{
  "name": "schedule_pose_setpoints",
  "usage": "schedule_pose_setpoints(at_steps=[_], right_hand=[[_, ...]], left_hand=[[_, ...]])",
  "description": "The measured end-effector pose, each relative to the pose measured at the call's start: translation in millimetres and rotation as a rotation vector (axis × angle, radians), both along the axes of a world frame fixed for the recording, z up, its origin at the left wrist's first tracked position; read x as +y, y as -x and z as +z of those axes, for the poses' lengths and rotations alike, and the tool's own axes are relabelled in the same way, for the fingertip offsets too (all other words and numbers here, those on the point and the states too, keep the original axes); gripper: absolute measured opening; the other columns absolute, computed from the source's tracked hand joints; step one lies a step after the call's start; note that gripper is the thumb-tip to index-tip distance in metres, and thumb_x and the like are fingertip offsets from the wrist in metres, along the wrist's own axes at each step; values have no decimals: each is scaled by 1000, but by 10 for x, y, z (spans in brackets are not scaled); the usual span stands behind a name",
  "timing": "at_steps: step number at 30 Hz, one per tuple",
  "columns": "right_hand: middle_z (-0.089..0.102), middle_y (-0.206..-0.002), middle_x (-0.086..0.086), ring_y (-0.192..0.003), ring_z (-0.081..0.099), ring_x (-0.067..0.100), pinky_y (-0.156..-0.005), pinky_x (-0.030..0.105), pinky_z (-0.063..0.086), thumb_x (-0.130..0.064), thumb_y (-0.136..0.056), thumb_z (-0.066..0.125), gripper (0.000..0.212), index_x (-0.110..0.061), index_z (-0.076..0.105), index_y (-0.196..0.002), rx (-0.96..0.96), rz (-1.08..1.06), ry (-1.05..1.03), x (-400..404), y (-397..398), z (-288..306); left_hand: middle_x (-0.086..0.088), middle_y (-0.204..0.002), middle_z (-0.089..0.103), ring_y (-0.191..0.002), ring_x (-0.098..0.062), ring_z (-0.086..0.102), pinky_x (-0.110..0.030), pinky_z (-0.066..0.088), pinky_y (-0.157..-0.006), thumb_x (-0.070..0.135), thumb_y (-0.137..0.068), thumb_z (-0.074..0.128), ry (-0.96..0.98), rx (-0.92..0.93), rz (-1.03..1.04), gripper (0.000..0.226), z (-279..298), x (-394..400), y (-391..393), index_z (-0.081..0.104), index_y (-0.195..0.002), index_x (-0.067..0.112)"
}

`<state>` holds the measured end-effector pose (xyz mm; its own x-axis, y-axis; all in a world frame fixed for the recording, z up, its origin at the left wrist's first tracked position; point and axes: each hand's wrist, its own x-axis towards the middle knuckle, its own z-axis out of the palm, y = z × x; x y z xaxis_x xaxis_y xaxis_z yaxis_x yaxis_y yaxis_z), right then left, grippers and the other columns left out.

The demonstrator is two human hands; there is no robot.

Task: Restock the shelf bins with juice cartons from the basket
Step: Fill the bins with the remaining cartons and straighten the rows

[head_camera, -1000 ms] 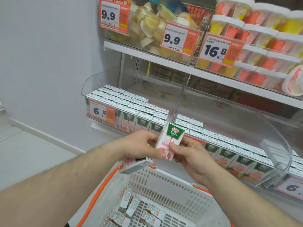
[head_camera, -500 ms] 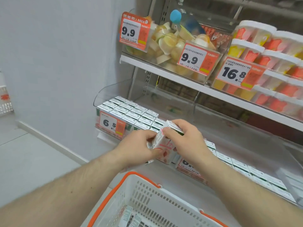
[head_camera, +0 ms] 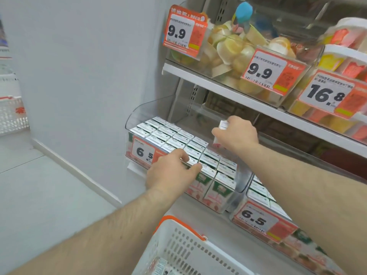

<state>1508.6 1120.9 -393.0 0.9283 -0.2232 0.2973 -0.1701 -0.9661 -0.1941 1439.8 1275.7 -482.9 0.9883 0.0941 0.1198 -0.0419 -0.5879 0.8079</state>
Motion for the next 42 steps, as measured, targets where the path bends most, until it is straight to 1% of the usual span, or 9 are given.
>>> schedule_pose_setpoints(at_steps=[5,16,22,26,30,34,36,40,42], right_hand=[[64,-83,6,-69,60,24,-67,31,51,-38,-81,55,25,-13,59,-78,226,-79,-93,5,-276,-225],[61,-104,15,-80,58,29,-72,35,46,-19,-83,52,9,-12,52,-89,493,-93,-634,-69,-334,-303],[57,-93,15,-79,55,28,-72,35,44,-7,-97,45,9,-5,54,-93,519,-54,-454,-105,-379,-305],[51,-87,8,-73,48,19,-64,29,40,-17,-104,37,16,-8,50,-103,605,20,-276,-56,-283,-230],[63,-103,5,-82,59,22,-74,32,54,-19,-98,47,22,-11,60,-114,340,79,10,-32,-170,-198],[71,-99,-6,-94,64,17,-86,32,51,-16,-89,53,23,-25,71,-99,-81,280,-286,117,380,-78],[70,-84,-10,-86,65,13,-81,31,52,-19,-78,54,20,-29,70,-85,-8,367,-441,206,765,-65],[70,-92,-6,-90,67,17,-84,37,54,-29,-68,62,60,-25,58,-128,274,372,-607,278,1130,-192],[68,-91,-9,-86,67,14,-81,33,54,-23,-80,69,48,-24,59,-127,229,370,-508,276,1197,-234]], left_hand=[[15,-80,60,-82,-13,59,-31,51,-71,64,-79,63,42,33,30,33,-6,-63,-36,55,-90,34],[16,-74,60,-74,4,54,-29,53,-71,55,-80,68,173,46,-5,28,-19,-46,-39,57,-91,32],[9,-108,61,-101,-12,60,-35,53,-82,57,-83,64,400,88,-61,41,-59,0,-45,51,-117,39],[2,-97,69,-83,-13,65,-27,45,-64,54,-94,50,656,130,-27,28,76,23,-7,56,-111,32],[-1,-84,72,-66,-20,64,-30,50,-61,53,-98,42,935,267,1,27,204,36,74,57,-104,31],[-4,-76,69,-57,-18,61,-26,50,-55,51,-100,39,1089,326,13,30,299,26,173,58,-103,28],[-7,-78,68,-56,-18,62,-28,52,-55,51,-100,39,1097,325,25,31,332,-5,204,57,-103,26],[-9,-90,69,-65,-23,67,-35,57,-59,48,-100,39,1021,263,29,33,377,-102,237,57,-98,21],[-7,-79,70,-62,-21,68,-35,57,-59,44,-101,40,1013,269,-18,32,403,-127,278,57,-90,19]])
